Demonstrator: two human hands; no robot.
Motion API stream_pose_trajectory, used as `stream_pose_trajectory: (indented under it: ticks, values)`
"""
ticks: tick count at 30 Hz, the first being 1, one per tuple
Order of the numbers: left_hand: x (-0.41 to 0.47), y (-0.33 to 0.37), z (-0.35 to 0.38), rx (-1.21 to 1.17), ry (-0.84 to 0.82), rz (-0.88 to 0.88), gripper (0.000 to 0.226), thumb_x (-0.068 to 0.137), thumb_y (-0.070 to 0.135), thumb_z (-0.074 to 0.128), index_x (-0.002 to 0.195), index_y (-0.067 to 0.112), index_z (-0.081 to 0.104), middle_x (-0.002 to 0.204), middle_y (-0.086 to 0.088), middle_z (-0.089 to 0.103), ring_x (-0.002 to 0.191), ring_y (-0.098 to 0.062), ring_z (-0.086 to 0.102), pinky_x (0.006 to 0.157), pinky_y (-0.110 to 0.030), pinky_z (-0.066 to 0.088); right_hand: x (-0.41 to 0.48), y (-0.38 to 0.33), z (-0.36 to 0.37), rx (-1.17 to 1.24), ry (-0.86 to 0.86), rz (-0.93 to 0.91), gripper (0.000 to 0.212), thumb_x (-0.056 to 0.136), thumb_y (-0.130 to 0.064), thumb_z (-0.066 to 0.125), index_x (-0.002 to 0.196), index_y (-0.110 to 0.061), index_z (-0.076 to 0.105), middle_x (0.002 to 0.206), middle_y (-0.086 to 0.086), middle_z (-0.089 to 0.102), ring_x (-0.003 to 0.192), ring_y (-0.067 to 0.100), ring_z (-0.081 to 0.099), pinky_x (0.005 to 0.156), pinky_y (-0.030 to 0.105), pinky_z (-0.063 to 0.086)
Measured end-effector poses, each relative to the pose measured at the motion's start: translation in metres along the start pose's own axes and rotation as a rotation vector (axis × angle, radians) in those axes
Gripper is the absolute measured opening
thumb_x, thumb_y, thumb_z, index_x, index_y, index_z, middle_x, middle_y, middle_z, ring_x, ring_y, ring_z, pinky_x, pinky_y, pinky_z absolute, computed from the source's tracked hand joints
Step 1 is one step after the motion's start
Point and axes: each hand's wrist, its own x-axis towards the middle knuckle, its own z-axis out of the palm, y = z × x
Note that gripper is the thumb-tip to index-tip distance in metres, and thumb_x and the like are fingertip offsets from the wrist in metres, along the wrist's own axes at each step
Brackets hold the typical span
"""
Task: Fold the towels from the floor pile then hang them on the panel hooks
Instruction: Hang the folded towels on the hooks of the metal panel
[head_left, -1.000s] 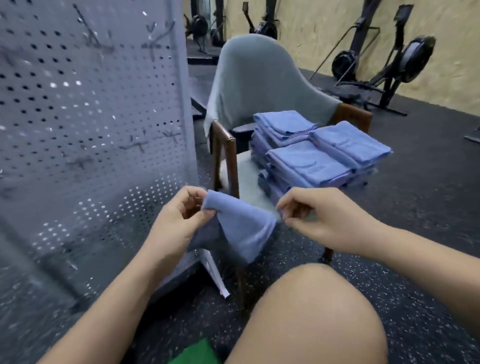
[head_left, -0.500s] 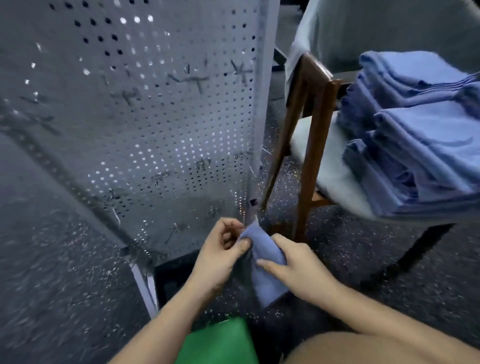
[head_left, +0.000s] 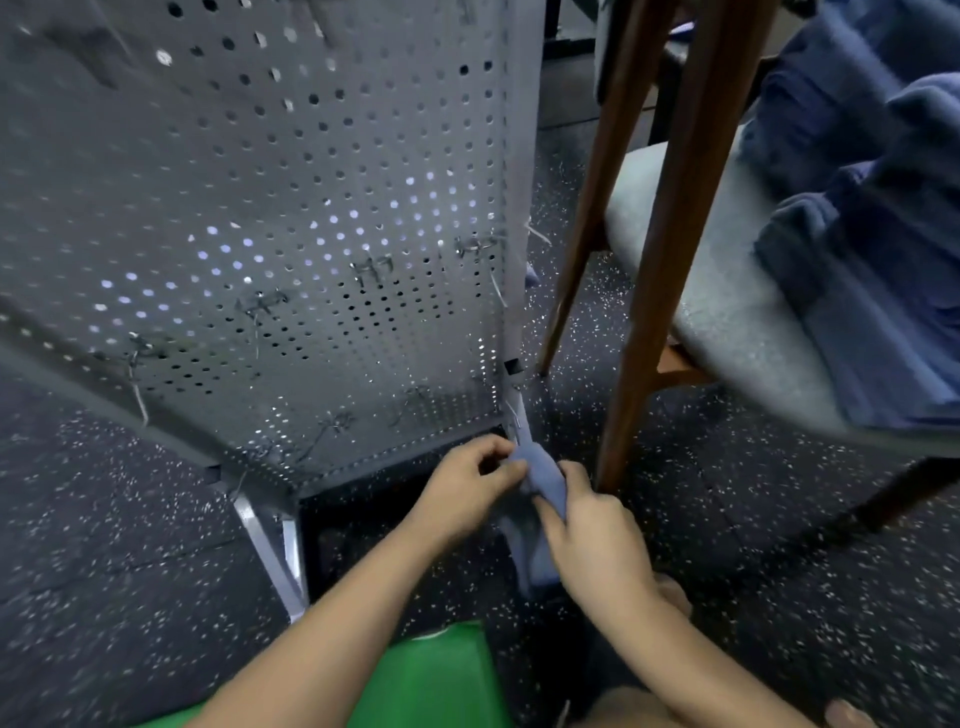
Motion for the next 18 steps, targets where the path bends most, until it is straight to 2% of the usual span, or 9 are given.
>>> stream_pose_trajectory:
  ticks: [2, 4, 7, 9, 11, 12, 13, 15, 18]
  values:
    - [0.009, 0.002, 0.0, -0.046, 0.042, 0.009, 0.006, 0.102, 0.021, 0.07, 0.104, 0.026, 0.073, 0.101, 0.01, 0.077, 0.098, -0.009, 0.072, 0.089, -0.03, 0.057, 0.004, -0.005, 0.002, -0.014, 0.018, -0.012, 0.052, 0.107, -0.053, 0.051, 0.15, -0.026, 0.036, 0.099, 0.011, 0.076, 0.09, 0.037, 0.076, 0.071, 0.043, 0.057]
    - [0.018, 0.004, 0.001, -0.089, 0.098, 0.018, 0.011, 0.102, 0.019, 0.069, 0.103, 0.03, 0.071, 0.101, 0.011, 0.076, 0.1, -0.01, 0.072, 0.091, -0.031, 0.057, 0.01, -0.011, 0.006, -0.026, 0.088, -0.06, 0.064, 0.106, -0.044, 0.058, 0.159, -0.018, 0.034, 0.098, 0.011, 0.076, 0.082, 0.036, 0.076, 0.067, 0.042, 0.058]
    - [0.031, 0.005, 0.004, -0.09, 0.219, 0.009, 0.012, 0.103, 0.02, 0.067, 0.103, 0.032, 0.071, 0.101, 0.015, 0.076, 0.098, -0.005, 0.071, 0.09, -0.029, 0.056, 0.024, -0.02, 0.017, -0.147, 0.126, -0.1, 0.08, 0.083, -0.025, 0.085, 0.153, -0.001, 0.053, 0.093, 0.01, 0.077, 0.055, 0.024, 0.069, 0.05, 0.031, 0.053]
    - [0.039, 0.003, 0.006, -0.105, 0.289, -0.014, 0.012, 0.104, 0.02, 0.065, 0.106, 0.031, 0.071, 0.101, 0.015, 0.076, 0.097, -0.003, 0.07, 0.087, -0.027, 0.056, 0.032, -0.028, 0.023, -0.22, 0.096, -0.105, 0.083, 0.085, -0.022, 0.083, 0.159, -0.008, 0.047, 0.116, 0.009, 0.077, 0.059, 0.021, 0.071, 0.052, 0.028, 0.052]
    - [0.047, -0.001, 0.007, -0.105, 0.358, -0.043, 0.013, 0.106, 0.023, 0.062, 0.112, 0.03, 0.07, 0.104, 0.015, 0.074, 0.098, -0.002, 0.069, 0.087, -0.028, 0.055, 0.043, -0.032, 0.024, -0.144, 0.123, -0.131, 0.077, 0.101, -0.018, 0.065, 0.168, -0.021, 0.027, 0.147, 0.007, 0.063, 0.086, 0.025, 0.077, 0.067, 0.033, 0.057]
    - [0.051, -0.004, 0.008, -0.095, 0.388, -0.055, 0.013, 0.106, 0.023, 0.061, 0.113, 0.029, 0.07, 0.105, 0.015, 0.073, 0.098, 0.0, 0.067, 0.084, -0.025, 0.054, 0.049, -0.033, 0.023, -0.069, 0.082, -0.142, 0.072, 0.105, -0.015, 0.057, 0.168, -0.026, 0.023, 0.155, 0.006, 0.056, 0.099, 0.029, 0.076, 0.077, 0.038, 0.059]
    - [0.054, -0.005, 0.008, -0.08, 0.419, -0.064, 0.014, 0.106, 0.022, 0.061, 0.113, 0.029, 0.07, 0.104, 0.016, 0.072, 0.096, 0.003, 0.065, 0.08, -0.018, 0.051, 0.054, -0.036, 0.021, -0.014, 0.062, -0.144, 0.068, 0.106, -0.014, 0.053, 0.167, -0.028, 0.025, 0.155, 0.005, 0.053, 0.106, 0.033, 0.074, 0.082, 0.043, 0.059]
    - [0.062, -0.007, 0.008, -0.06, 0.504, -0.077, 0.015, 0.104, 0.019, 0.061, 0.109, 0.028, 0.071, 0.098, 0.017, 0.071, 0.09, 0.008, 0.062, 0.068, -0.005, 0.042, 0.063, -0.041, 0.017, -0.029, 0.068, -0.129, 0.054, 0.106, -0.018, 0.051, 0.158, -0.026, 0.039, 0.145, 0.007, 0.059, 0.11, 0.038, 0.071, 0.083, 0.046, 0.055]
    - [0.073, -0.012, 0.005, 0.004, 0.58, -0.144, 0.012, 0.101, 0.022, 0.065, 0.107, 0.024, 0.075, 0.093, 0.012, 0.072, 0.082, -0.005, 0.063, 0.061, -0.007, 0.039, 0.076, -0.05, 0.014, -0.006, 0.034, -0.108, 0.031, 0.103, -0.023, 0.052, 0.134, -0.019, 0.057, 0.127, 0.008, 0.066, 0.105, 0.041, 0.069, 0.078, 0.044, 0.051]
